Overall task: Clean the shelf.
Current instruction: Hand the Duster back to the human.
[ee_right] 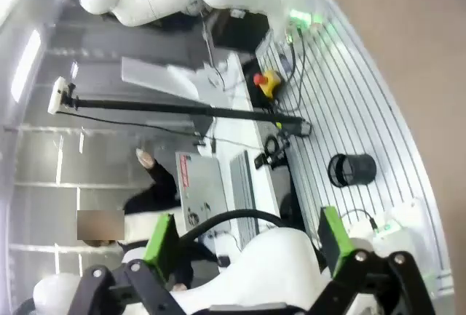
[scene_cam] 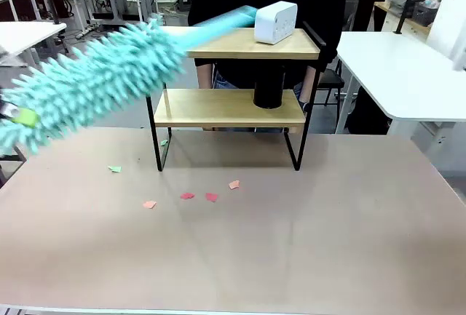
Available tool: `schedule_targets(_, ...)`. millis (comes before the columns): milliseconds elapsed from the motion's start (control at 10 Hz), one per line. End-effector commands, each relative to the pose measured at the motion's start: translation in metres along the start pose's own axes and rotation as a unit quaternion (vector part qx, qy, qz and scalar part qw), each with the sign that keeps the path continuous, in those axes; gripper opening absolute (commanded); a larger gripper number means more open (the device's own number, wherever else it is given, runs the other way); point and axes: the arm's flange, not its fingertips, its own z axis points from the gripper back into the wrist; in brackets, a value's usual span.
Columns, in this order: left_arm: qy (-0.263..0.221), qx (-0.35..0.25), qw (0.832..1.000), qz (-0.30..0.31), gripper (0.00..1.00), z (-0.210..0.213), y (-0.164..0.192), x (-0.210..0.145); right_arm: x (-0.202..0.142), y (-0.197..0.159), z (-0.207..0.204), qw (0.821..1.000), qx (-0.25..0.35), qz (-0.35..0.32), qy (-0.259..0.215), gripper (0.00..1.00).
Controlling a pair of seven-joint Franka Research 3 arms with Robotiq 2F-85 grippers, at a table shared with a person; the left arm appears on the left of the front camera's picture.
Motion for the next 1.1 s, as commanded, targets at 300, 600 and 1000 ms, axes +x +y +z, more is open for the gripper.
schedule_targets(300, -0.359, -0.057, 0.926, 0.103, 0.0, 0.074, 0.072, 0.013, -0.024, -0.02, -0.007, 0.999, 0.021, -0.012, -0.036, 1.0)
schedule_targets(600, -0.396, -0.023, 0.899, 0.187, 0.0, 0.083, 0.118, 0.017, -0.024, -0.02, -0.007, 0.999, 0.021, -0.012, -0.036, 1.0)
schedule_targets(1000, -0.375, 0.0, 0.901, 0.22, 0.0, 0.076, 0.134, 0.024, -0.024, -0.02, -0.007, 0.999, 0.021, -0.012, -0.036, 1.0)
